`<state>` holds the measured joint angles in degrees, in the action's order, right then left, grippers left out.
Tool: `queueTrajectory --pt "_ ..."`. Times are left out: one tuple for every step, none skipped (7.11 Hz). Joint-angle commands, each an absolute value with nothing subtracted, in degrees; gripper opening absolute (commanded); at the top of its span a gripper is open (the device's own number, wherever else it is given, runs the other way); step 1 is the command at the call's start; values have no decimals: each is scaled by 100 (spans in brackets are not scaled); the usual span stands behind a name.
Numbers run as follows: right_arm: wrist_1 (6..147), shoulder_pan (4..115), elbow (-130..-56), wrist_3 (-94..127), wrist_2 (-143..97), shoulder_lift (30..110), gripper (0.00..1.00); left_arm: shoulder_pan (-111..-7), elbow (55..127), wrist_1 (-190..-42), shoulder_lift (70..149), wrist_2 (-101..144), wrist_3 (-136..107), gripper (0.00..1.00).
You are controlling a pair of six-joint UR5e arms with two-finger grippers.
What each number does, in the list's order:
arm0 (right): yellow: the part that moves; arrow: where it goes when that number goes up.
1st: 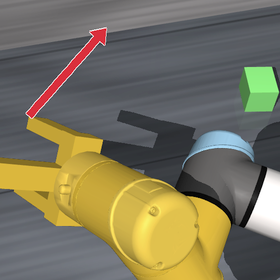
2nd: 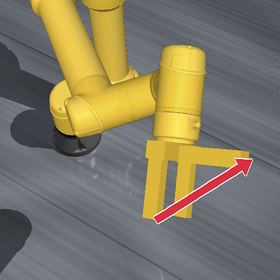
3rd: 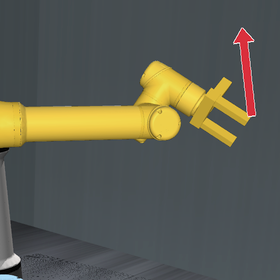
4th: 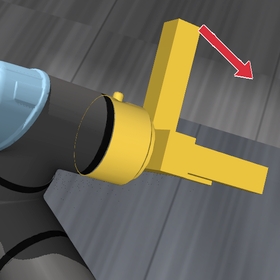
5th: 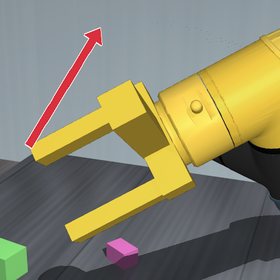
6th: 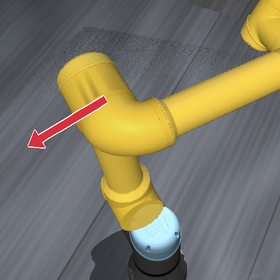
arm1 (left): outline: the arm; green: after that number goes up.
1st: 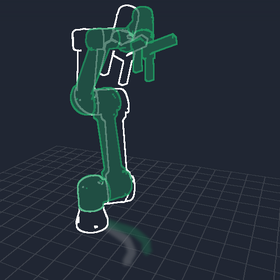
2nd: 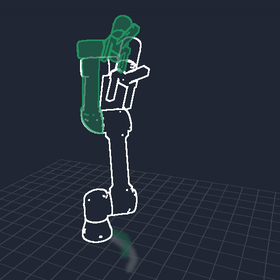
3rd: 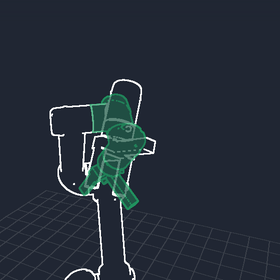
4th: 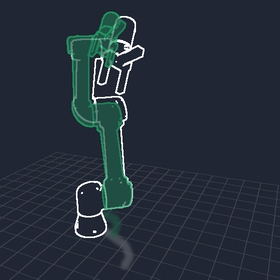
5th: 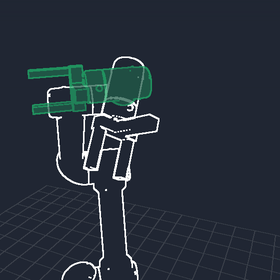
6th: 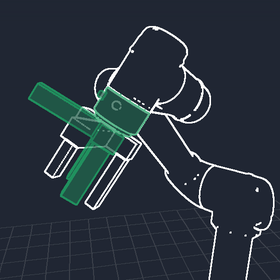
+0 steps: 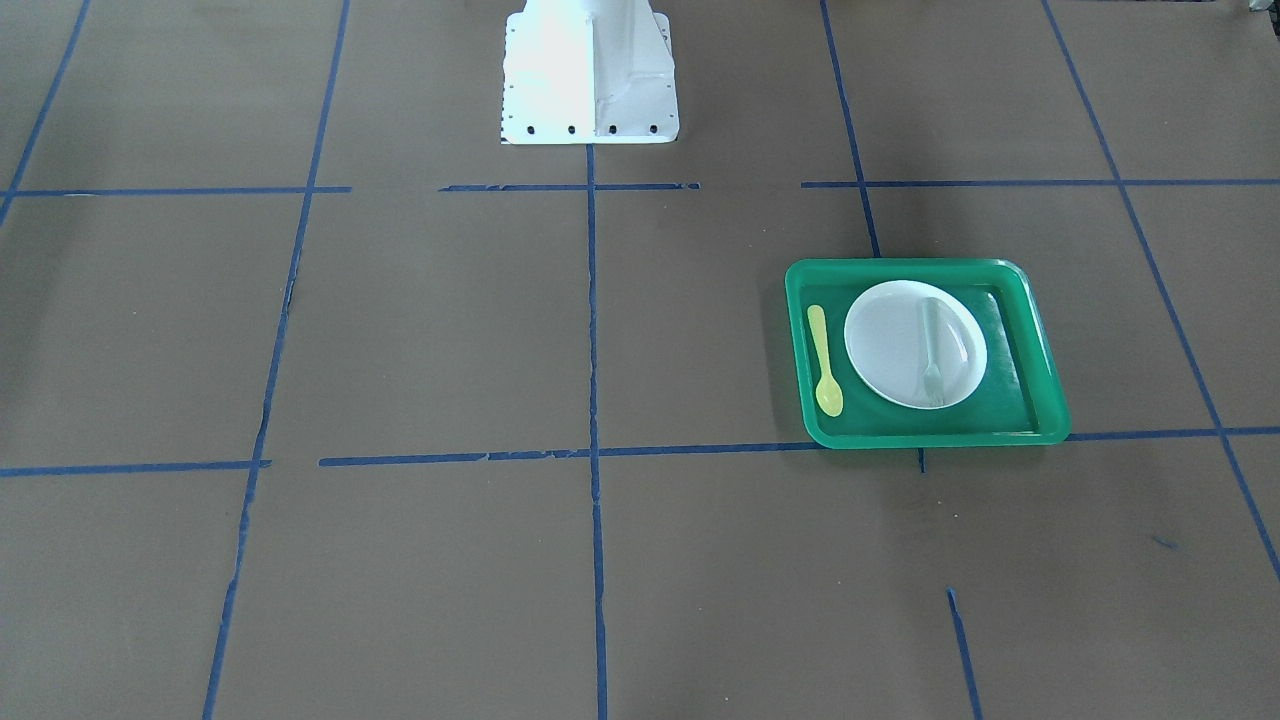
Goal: Place fork
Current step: 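Move the left gripper toward the green tray and white plate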
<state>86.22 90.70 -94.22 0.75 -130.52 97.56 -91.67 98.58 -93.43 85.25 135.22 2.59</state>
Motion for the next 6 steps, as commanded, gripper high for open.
queueTrajectory --pt "8622 9070 -9422 79 -13052 9756 100 -9167 9940 -9351 8482 13561 351 100" --pt "8622 9070 -9422 79 -13052 9756 100 -9167 9897 -9369 8525 13562 352 100" --pt "8622 9070 -9422 70 -13052 9756 100 -9158 10010 -9552 8560 13570 360 100" --pt "8622 9070 -9422 79 -13043 9756 100 -8871 10106 -10215 8561 13562 178 100" --pt "8622 9070 -9422 79 -13043 9756 100 -8520 10238 -10326 8578 13501 -277 100" --pt "8622 9070 -9422 79 -13043 9756 100 -8012 10474 -10345 8709 13483 -795 100"
